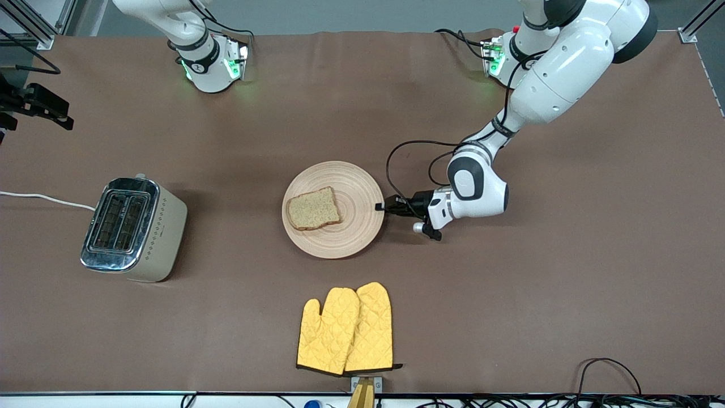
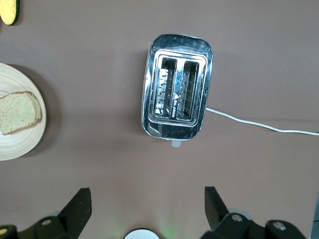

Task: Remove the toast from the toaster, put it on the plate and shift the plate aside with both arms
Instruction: 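Lower the left gripper to the plate rim and grip it, then drag the plate with the left gripper away from the toaster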

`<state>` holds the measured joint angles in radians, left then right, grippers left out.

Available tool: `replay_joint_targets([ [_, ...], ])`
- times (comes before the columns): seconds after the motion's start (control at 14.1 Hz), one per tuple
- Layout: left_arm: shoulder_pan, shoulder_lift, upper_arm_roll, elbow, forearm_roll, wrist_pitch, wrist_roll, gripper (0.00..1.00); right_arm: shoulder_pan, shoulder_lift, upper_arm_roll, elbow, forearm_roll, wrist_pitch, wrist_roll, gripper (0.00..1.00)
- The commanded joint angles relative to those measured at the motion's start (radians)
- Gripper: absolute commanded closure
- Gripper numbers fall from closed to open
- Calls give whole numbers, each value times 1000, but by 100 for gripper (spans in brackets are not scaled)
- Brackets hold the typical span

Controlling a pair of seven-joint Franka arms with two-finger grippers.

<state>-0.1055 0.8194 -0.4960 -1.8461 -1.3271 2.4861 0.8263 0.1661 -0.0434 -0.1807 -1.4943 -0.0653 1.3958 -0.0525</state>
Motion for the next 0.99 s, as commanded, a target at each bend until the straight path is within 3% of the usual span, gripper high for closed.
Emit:
replay_joint_targets([
  [0.0, 0, 4, -9, 2, -26, 13, 31, 92, -10, 11, 3, 23, -2, -12, -18, 0],
  [0.21, 0, -2, -9, 7, -24, 11, 34, 99, -8, 11, 3, 23, -2, -15, -18, 0],
  [0.5, 7, -23, -16, 16, -15, 8, 21, 100, -10, 11, 3, 23, -1, -15, -18, 0],
  [0.78, 44, -126, -33, 13, -15, -4, -48, 100, -10, 11, 3, 23, -2, -15, -18, 0],
  [0.92, 105, -160, -33, 13, -12, -71, -90, 100, -10, 11, 3, 23, -1, -15, -18, 0],
])
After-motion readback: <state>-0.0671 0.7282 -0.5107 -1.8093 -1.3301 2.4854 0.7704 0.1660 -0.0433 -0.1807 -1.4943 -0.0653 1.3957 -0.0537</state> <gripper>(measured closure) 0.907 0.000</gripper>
